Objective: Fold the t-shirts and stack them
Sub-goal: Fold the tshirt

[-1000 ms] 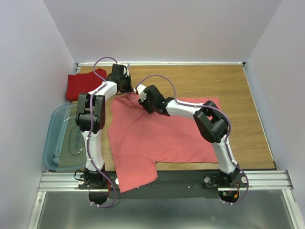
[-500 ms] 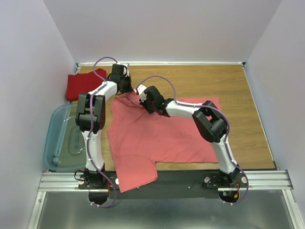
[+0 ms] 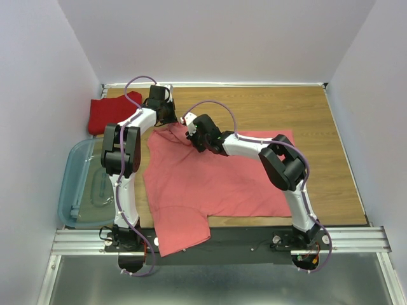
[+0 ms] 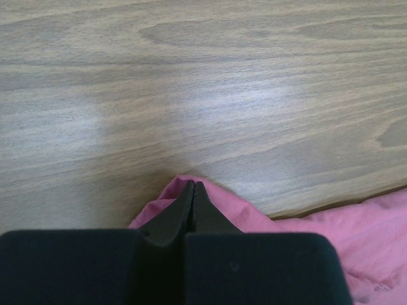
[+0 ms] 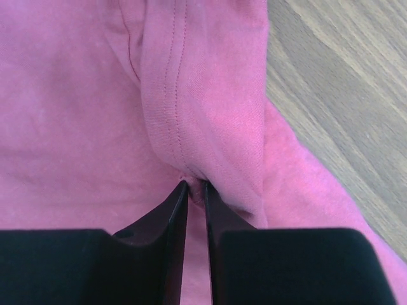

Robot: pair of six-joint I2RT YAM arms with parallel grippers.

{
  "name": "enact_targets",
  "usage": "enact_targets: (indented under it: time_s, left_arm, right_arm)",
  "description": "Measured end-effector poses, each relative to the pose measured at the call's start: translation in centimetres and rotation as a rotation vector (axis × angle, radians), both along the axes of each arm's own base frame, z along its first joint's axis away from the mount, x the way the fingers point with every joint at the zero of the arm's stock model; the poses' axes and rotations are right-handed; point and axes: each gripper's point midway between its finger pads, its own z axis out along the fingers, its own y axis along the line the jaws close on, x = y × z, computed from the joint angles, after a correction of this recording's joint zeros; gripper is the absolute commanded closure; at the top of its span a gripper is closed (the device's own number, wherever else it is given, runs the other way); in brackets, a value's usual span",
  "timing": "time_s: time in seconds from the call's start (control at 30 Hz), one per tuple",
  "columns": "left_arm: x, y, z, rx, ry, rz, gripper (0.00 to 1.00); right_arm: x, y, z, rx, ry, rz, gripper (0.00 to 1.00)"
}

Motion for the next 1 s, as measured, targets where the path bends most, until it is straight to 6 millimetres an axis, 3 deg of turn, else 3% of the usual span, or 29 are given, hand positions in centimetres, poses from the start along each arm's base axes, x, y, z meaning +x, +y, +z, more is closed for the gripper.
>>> enact_targets:
  time_s: [0.33,0.63,0.73,1.0]
  left_arm:
    - [0.0,0.0,0.0,0.0,0.002,0.0,1.0]
    - [-0.7,0.4,-0.2,0.019,0.035,0.007,1.0]
    - [-1.1,0.7,0.3,0.03,0.039,0.017,1.0]
    - [-5.3,1.7,6.3,0.028,-0.029,0.038,1.0]
  right_arm:
    - [0.1,0.4,0.0,0.028,0.019,-0.024,0.96]
    - [-1.0,-0.1,0.3,0.035,0.04,-0.006,0.96]
    - [-2.1,-0.4,1.5,0.053,0.047,0.016,0.97]
    - [-5.0,-0.7,3.7,0.114,0.079,0.099,0.99]
